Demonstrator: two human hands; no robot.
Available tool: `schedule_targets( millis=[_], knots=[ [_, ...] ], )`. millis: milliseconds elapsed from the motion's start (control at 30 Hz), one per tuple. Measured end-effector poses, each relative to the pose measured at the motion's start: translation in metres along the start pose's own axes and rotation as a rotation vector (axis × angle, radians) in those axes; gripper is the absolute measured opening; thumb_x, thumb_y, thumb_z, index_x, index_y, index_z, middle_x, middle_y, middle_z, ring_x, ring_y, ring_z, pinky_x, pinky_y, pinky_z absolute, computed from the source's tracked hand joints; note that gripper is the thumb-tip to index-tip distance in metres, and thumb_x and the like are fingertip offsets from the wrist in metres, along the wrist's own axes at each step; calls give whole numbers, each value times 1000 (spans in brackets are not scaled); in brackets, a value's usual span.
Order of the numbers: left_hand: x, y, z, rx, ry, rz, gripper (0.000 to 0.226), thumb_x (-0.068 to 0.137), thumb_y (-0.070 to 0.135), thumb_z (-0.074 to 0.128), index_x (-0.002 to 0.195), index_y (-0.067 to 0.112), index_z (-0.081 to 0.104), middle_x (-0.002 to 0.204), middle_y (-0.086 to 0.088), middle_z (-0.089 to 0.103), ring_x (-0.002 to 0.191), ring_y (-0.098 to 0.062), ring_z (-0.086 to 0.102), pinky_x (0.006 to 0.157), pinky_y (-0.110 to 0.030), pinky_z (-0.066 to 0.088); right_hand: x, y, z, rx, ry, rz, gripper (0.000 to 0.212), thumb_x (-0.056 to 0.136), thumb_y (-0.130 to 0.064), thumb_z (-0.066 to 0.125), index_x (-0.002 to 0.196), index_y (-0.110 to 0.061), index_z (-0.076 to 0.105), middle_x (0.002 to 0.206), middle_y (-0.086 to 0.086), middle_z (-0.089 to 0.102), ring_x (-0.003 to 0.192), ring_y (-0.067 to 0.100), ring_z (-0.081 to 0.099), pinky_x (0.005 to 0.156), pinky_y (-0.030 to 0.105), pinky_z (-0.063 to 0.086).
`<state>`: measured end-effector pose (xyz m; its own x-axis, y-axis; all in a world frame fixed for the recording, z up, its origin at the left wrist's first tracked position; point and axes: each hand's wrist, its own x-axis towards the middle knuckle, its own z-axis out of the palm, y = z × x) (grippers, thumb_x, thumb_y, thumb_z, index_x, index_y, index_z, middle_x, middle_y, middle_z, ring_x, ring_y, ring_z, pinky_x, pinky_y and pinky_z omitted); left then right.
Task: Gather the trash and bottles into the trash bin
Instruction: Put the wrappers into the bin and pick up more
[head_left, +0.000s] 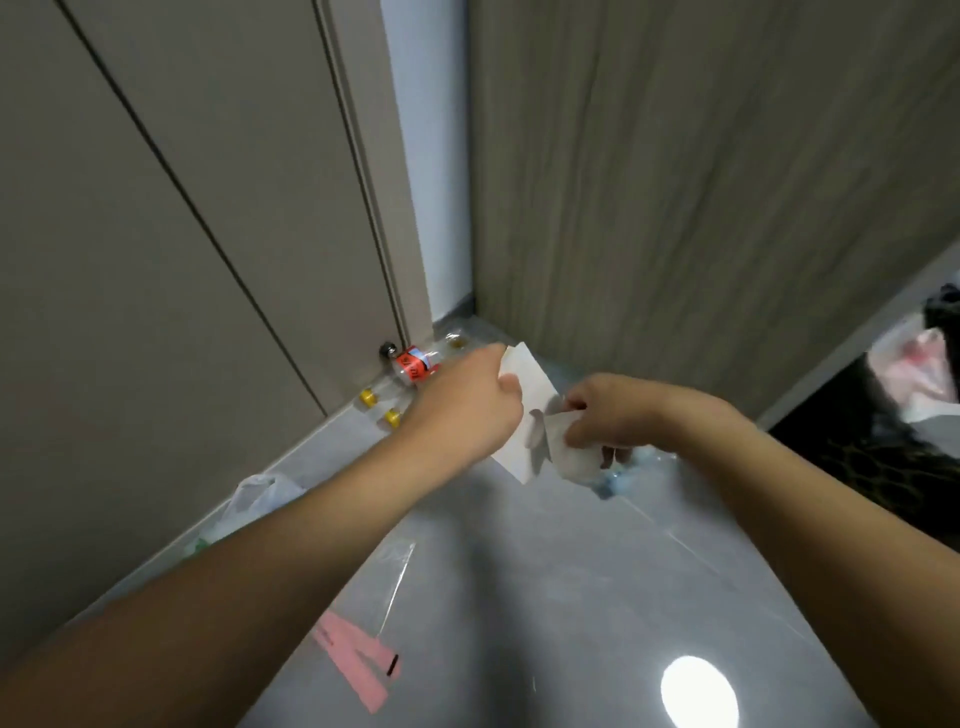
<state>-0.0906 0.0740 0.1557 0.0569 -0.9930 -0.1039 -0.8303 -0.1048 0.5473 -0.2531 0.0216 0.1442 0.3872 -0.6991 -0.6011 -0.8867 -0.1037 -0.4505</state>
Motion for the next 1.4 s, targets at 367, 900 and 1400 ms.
schedule_targets(
  millis=[367, 900, 1400],
  knots=[
    [12, 188, 22, 70, -25, 306, 17, 88, 23, 44, 90, 22, 62, 88, 1, 66, 84, -24, 62, 74, -39, 54, -136, 149, -112, 493, 341, 216, 11, 92, -5, 58, 101, 0, 55, 74, 22, 66, 45, 19, 63, 41, 23, 48],
    [34, 333, 79, 131, -71, 464, 20, 83, 17, 43, 92, 12, 60, 87, -6, 63, 72, -26, 63, 65, -43, 60, -159, 270, -132, 913, 931, 441, 24, 89, -6, 46, 110, 1, 55, 68, 22, 67, 64, 33, 67, 55, 33, 51],
    [99, 373, 153, 194, -91, 490, 17, 96, 21, 42, 101, 10, 53, 89, -3, 53, 71, -26, 57, 59, -30, 42, -139, 340, -113, 1081, 845, 639, 11, 91, -4, 49, 97, -8, 57, 84, 18, 65, 82, 30, 70, 85, 43, 56]
  ],
)
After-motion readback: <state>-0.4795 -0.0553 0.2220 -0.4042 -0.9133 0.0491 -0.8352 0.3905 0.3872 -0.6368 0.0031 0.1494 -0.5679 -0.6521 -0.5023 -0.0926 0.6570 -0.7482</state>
